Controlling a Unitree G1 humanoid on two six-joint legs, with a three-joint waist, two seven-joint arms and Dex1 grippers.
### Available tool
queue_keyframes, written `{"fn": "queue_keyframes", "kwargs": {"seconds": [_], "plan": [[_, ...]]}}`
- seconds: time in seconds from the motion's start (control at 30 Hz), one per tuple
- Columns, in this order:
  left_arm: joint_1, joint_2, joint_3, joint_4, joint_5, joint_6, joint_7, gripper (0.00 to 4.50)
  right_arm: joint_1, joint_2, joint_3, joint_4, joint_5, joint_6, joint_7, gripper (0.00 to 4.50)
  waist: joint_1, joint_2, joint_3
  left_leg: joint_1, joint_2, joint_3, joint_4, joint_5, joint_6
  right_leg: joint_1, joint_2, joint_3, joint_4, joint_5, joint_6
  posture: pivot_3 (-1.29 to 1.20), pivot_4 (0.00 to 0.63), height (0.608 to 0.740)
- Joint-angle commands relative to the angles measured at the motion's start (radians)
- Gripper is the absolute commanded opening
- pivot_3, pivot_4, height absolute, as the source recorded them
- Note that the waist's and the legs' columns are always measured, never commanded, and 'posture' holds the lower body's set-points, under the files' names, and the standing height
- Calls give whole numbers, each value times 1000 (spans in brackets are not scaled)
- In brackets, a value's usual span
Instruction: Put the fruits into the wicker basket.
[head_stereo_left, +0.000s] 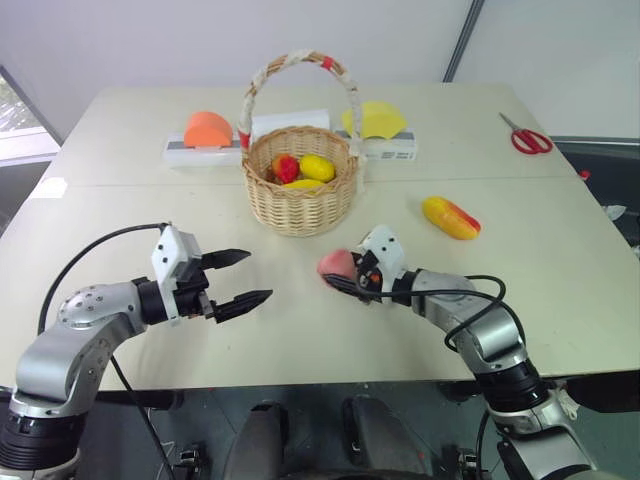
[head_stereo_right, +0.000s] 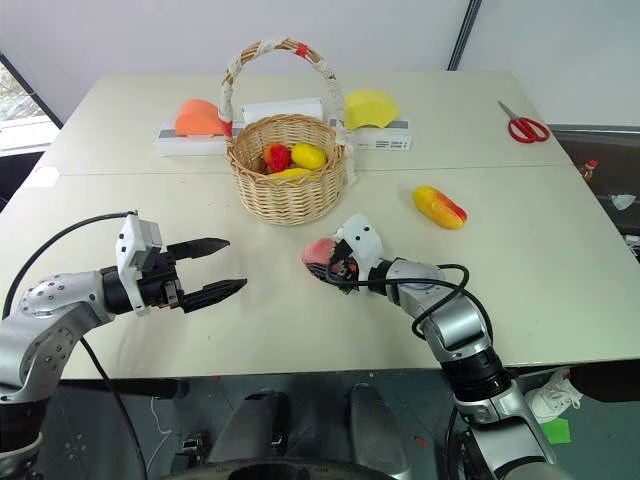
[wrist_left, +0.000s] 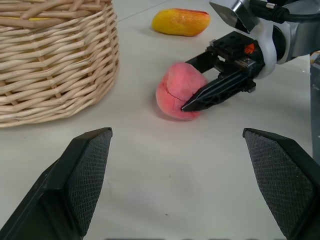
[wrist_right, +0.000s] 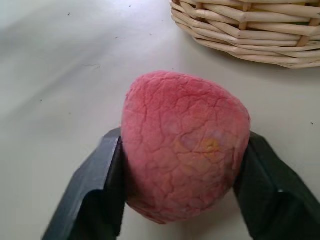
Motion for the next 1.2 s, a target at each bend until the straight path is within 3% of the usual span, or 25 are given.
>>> {"fn": "queue_keyframes", "kwargs": {"seconds": [0.03, 0.17, 0.33, 0.6, 0.63, 0.73, 0.9, 1.03, 1.2], "plan": [[-18, -8, 8, -6, 31, -59, 26, 4500, -47, -4, -14, -67, -8, -76, 26, 2265, -1, 0, 0, 0, 0, 0, 0, 0, 0, 0, 0, 0, 0, 0, 0, 0, 150, 740], [-17, -57, 31, 22, 31, -103, 70, 4500, -175, 45, -75, -48, 2, -141, -7, 2265, -7, 1, 1, 0, 1, 1, 0, 0, 0, 0, 1, 0, 0, 0, 0, 0, 150, 740], [-25, -115, 6, 33, 39, -135, 114, 4500, -478, 187, -110, 243, -105, -219, -202, 2265, -24, 1, 1, 0, 2, 0, 0, 0, -1, -2, 2, 0, 2, 1, -1, 0, 150, 740], [-34, -160, -28, 5, 48, -145, 167, 4500, -625, 267, -123, 565, -174, -298, -253, 2265, -24, 1, 1, -5, -1, 2, -2, 0, -1, -7, -3, 0, 1, 2, -2, 0, 150, 740], [-33, -164, -32, 2, 49, -145, 172, 4500, -626, 270, -125, 574, -175, -308, -249, 3253, -24, 1, 1, -6, -1, 2, -2, 0, -1, -8, -3, 0, 2, 2, -2, 0, 150, 740], [-35, -175, -44, -3, 54, -148, 185, 4500, -607, 273, -128, 536, -170, -337, -234, 4453, -25, 1, 1, -8, 0, 2, -2, 0, -1, -11, -2, 0, 2, 2, -2, 0, 150, 740], [-46, -187, -61, -7, 55, -147, 192, 4500, -487, 192, -161, 283, -111, -310, -142, 4453, -22, 2, 1, -8, 1, 1, -2, 0, -1, -12, 0, 0, 4, 2, -2, 0, 150, 740], [-65, -198, -82, -8, 49, -146, 189, 4500, -319, 8, -217, 88, -90, -233, -53, 4453, -12, 2, 1, -10, -1, 0, 0, 0, -1, -11, -2, -1, 3, 2, -2, 0, 150, 740], [-79, -207, -130, 4, 63, -151, 168, 4500, -190, -185, -250, 145, -194, -212, -84, 4453, -16, 2, 1, -10, -1, 1, 1, 0, -1, -11, -2, 0, 2, 3, -1, 0, 150, 740]]}}
